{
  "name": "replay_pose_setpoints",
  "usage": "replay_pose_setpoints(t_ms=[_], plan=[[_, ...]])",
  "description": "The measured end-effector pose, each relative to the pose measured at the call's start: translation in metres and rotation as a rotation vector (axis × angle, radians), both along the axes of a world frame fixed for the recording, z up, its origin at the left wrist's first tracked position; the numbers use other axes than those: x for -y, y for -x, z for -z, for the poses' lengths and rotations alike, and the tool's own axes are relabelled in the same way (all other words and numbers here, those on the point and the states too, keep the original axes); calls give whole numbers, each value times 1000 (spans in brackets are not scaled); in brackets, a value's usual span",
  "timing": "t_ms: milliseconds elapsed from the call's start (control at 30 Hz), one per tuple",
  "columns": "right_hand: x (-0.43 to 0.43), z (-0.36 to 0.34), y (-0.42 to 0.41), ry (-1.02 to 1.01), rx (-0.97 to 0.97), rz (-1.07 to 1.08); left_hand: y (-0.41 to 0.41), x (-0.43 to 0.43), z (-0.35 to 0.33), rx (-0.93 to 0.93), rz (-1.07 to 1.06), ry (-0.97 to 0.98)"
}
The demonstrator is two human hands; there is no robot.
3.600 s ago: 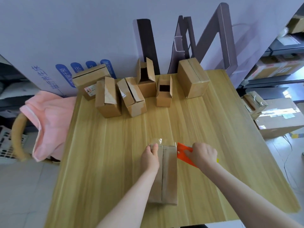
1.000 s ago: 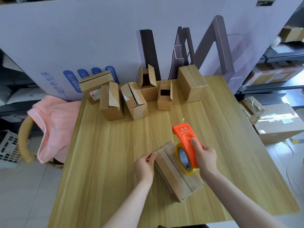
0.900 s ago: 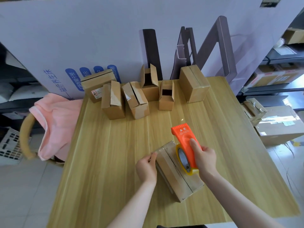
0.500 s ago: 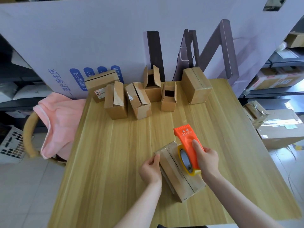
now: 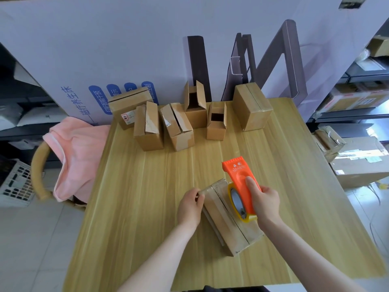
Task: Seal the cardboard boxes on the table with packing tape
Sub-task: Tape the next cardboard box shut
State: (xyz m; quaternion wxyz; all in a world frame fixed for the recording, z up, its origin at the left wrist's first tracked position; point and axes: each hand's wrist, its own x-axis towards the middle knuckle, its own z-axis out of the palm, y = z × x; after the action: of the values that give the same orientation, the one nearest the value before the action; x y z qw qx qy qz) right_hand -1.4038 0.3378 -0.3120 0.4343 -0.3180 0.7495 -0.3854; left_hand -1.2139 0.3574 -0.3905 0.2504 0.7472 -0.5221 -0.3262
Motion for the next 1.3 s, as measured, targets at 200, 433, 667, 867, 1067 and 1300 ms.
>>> replay_pose_setpoints(t_ms=[200, 433, 667, 867, 1067, 1300], plan=[[1, -4, -2, 15, 18, 0, -15, 14, -5, 152, 229, -104], [2, -4, 3, -13, -25, -14, -16, 6, -4, -227, -28, -192], [1, -6, 2, -34, -4, -3, -17, 12, -13, 62, 27, 24], [-2, -15, 16, -10, 88, 131, 33, 44, -35, 372, 752, 207], [-3, -29, 36, 85, 70, 131, 47, 49, -37, 557, 1048, 117], [-12, -31, 41, 94, 61, -50, -16, 16, -32, 433, 201, -333]])
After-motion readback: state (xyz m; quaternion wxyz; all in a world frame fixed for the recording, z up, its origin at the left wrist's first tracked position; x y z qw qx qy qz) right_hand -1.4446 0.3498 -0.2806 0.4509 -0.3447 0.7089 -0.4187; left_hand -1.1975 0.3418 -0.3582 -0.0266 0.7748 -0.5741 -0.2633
